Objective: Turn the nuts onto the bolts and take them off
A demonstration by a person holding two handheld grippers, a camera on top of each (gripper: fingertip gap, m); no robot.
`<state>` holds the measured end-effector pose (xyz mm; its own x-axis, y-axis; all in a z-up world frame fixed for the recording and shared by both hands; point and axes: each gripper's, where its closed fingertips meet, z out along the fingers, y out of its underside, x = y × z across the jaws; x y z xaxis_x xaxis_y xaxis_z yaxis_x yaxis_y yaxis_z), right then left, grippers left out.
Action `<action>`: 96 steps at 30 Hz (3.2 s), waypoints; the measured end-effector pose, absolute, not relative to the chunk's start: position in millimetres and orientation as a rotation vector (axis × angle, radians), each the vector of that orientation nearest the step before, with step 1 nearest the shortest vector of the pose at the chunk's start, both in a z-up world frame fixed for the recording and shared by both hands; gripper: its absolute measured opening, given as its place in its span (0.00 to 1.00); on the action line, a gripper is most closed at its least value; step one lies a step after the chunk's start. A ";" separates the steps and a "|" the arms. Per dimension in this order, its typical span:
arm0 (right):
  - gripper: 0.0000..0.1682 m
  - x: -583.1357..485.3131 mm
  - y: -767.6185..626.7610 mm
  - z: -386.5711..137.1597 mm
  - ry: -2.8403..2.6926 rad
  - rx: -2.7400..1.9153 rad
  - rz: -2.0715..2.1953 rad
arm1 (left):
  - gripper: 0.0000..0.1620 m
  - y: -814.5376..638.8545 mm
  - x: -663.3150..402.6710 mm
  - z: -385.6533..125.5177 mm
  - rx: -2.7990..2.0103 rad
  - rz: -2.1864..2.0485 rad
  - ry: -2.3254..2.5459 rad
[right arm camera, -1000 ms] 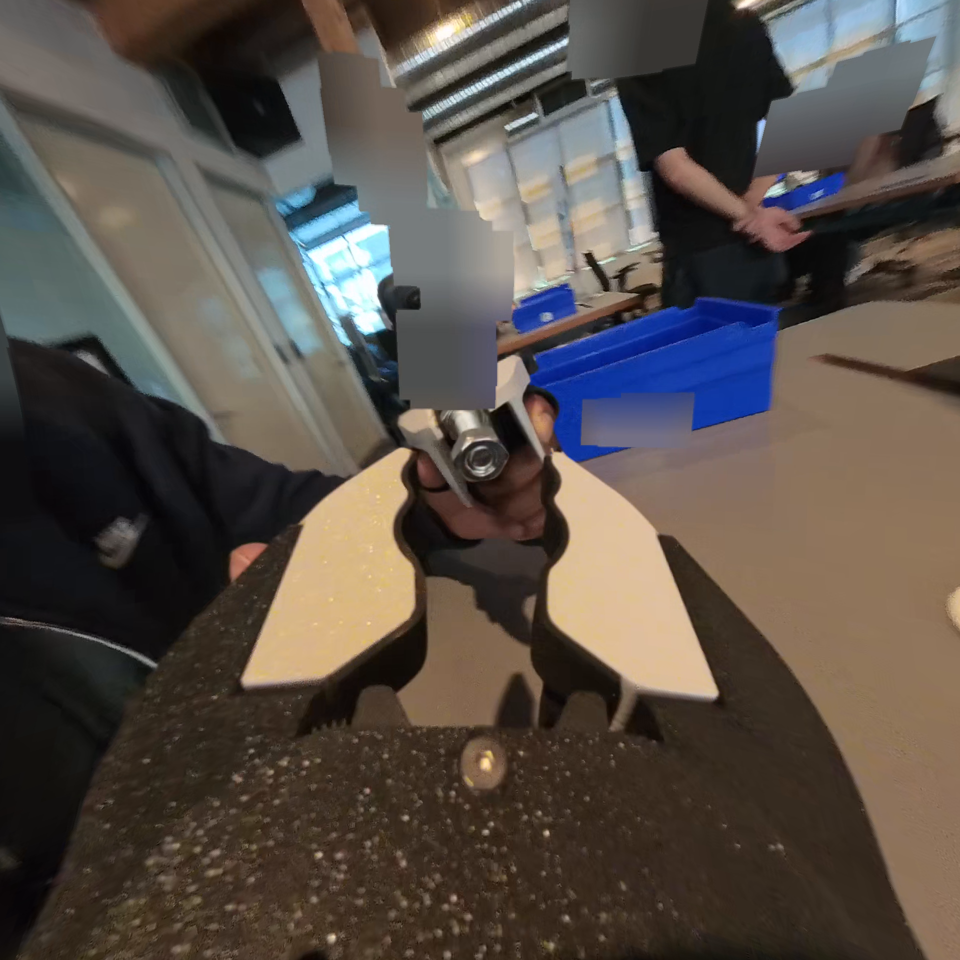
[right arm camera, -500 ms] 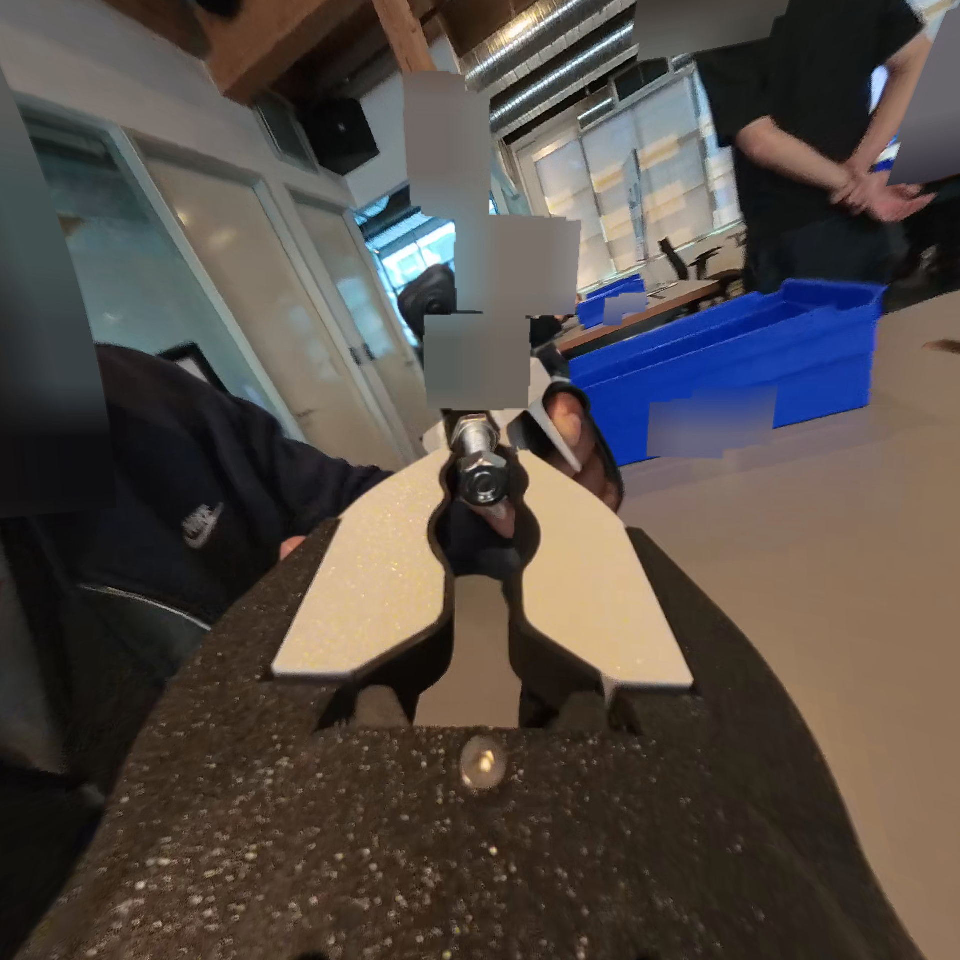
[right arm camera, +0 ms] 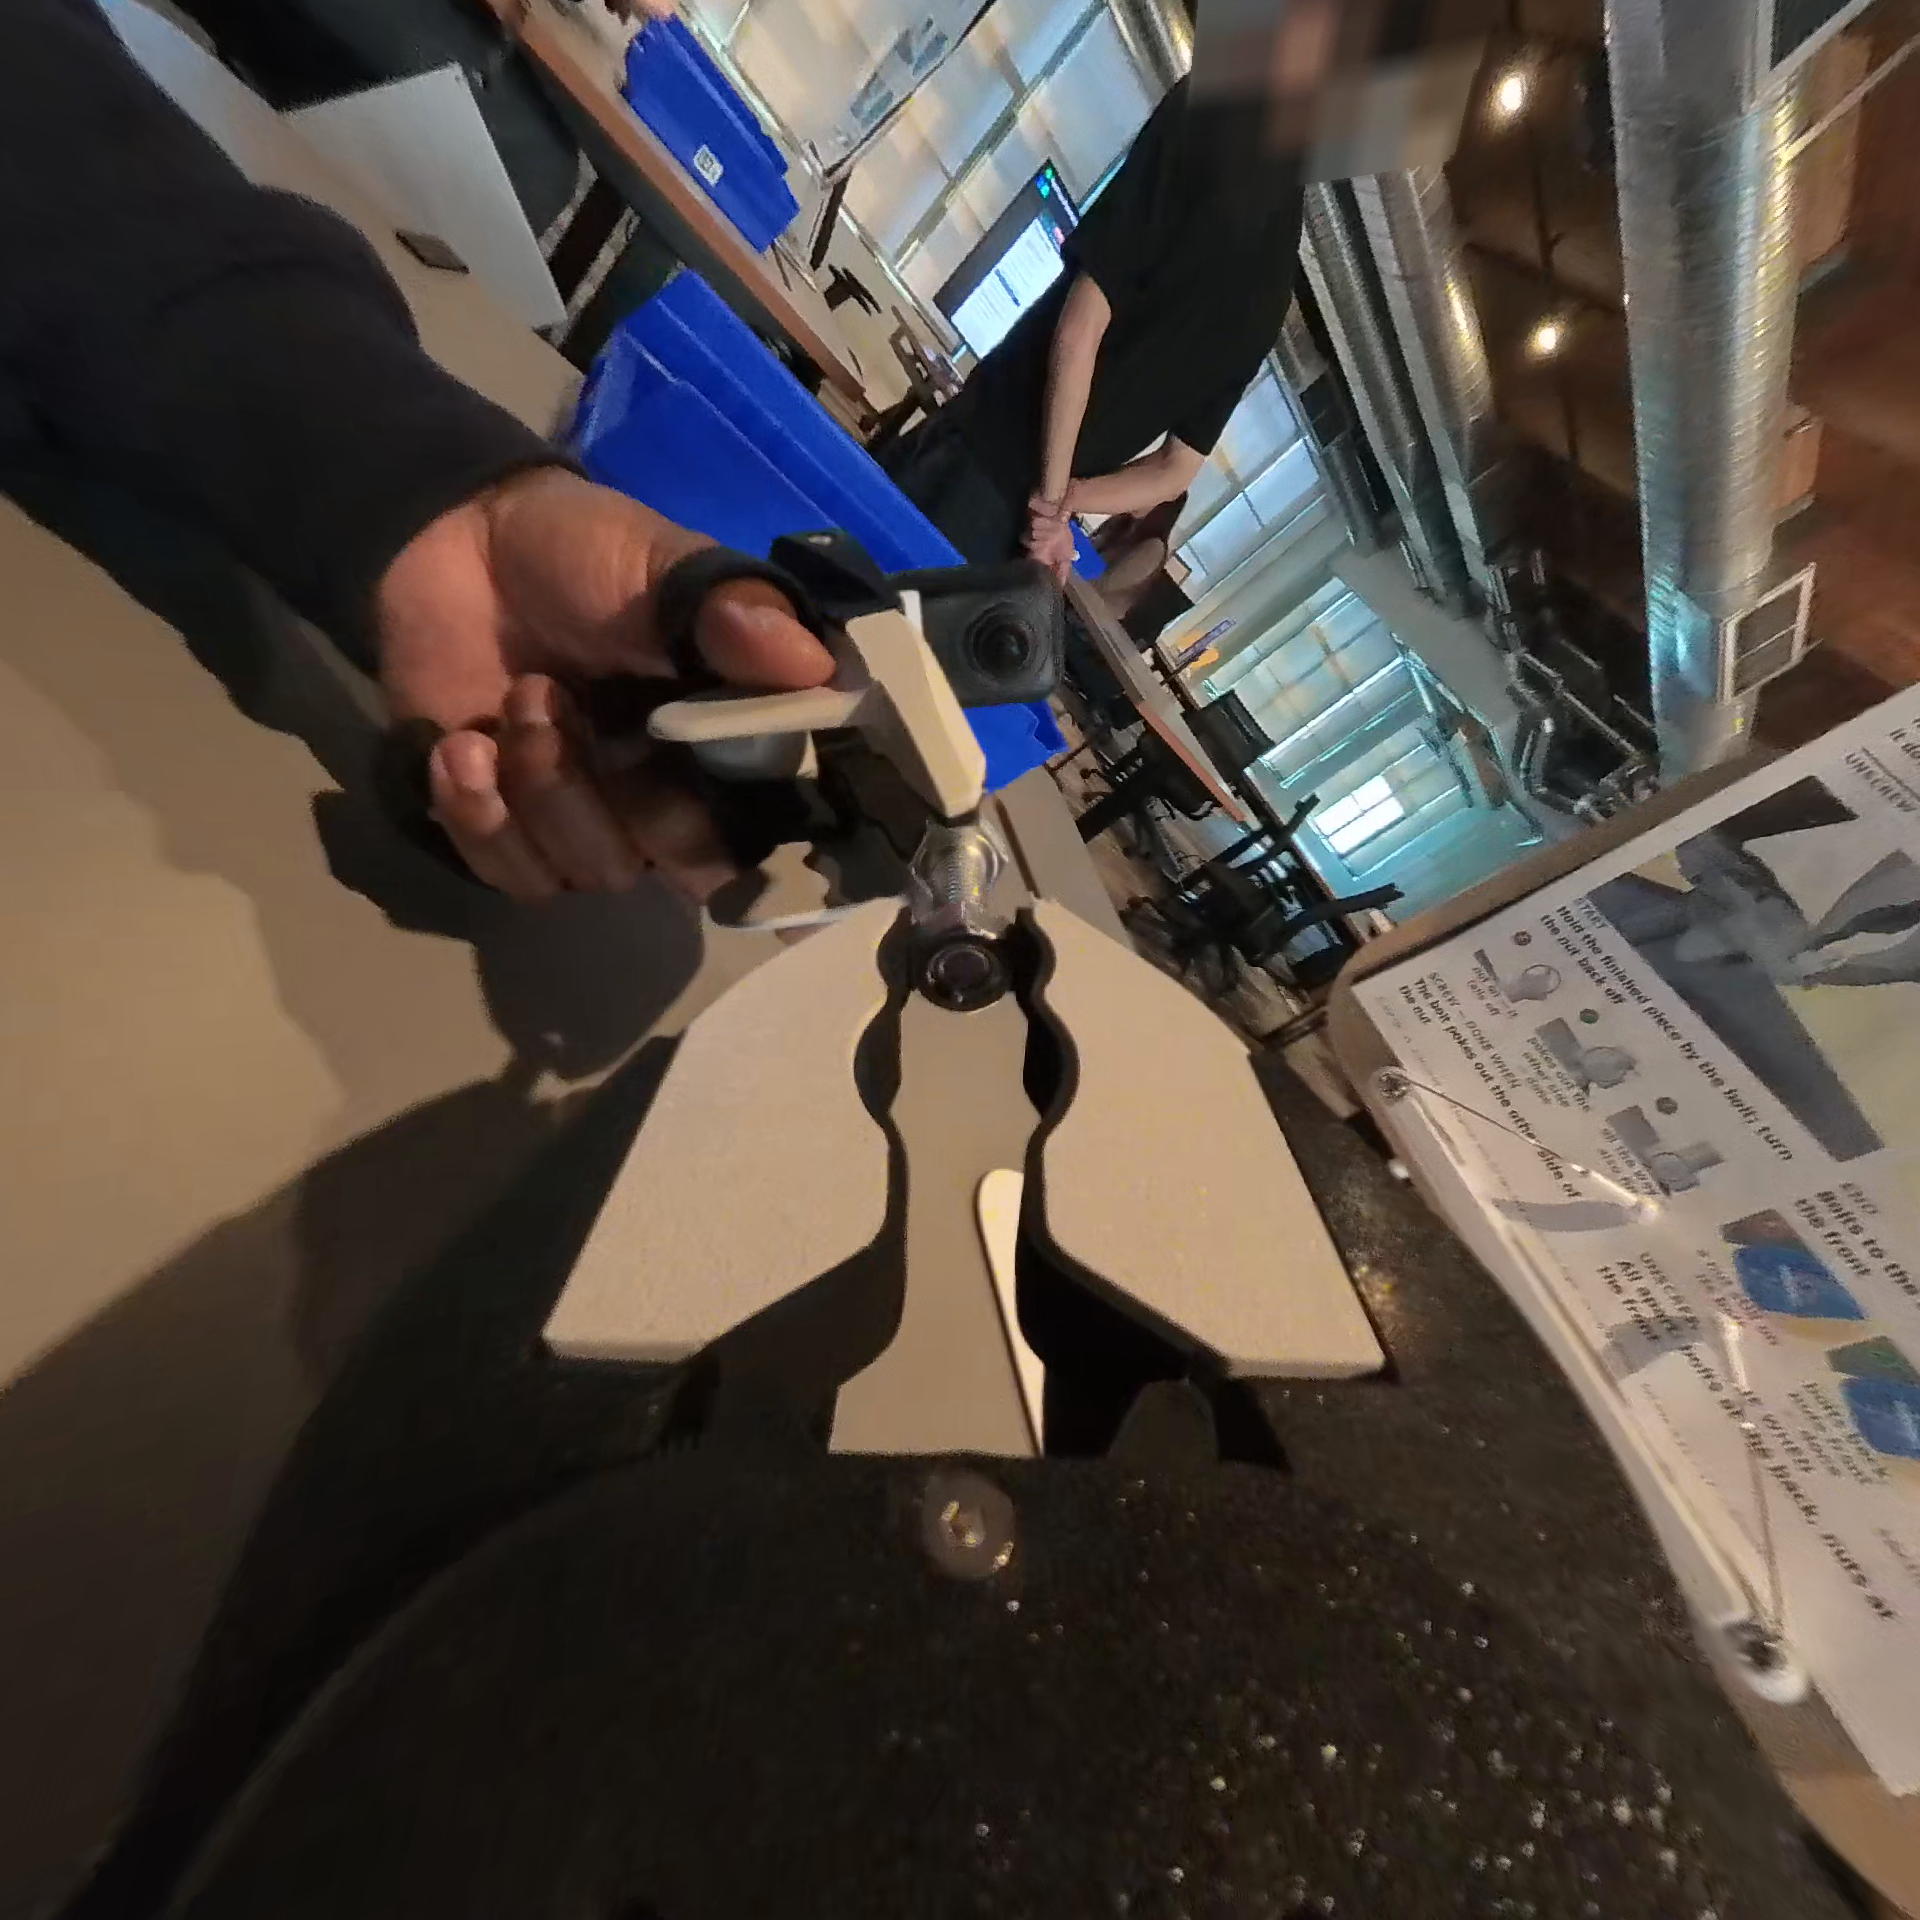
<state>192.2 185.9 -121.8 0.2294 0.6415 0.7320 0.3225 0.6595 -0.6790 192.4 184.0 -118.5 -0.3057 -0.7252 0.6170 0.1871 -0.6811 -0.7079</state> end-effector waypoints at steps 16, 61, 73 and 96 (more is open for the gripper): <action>0.28 183.9 177.9 -106.6 -0.904 -1.319 1.720 | 0.10 186.1 178.6 -95.1 -1.090 -1.060 1.005; 0.32 189.4 187.5 -122.7 -1.174 -1.220 1.027 | 0.10 194.6 182.8 -104.2 -1.219 -1.634 0.753; 0.23 192.7 185.2 -118.7 -1.007 -1.327 1.553 | 0.10 182.6 190.0 -108.4 -1.128 -1.130 1.033; 0.31 205.0 178.9 -123.4 -1.343 -1.033 0.553 | 0.10 171.8 200.9 -113.0 -1.350 -2.026 0.688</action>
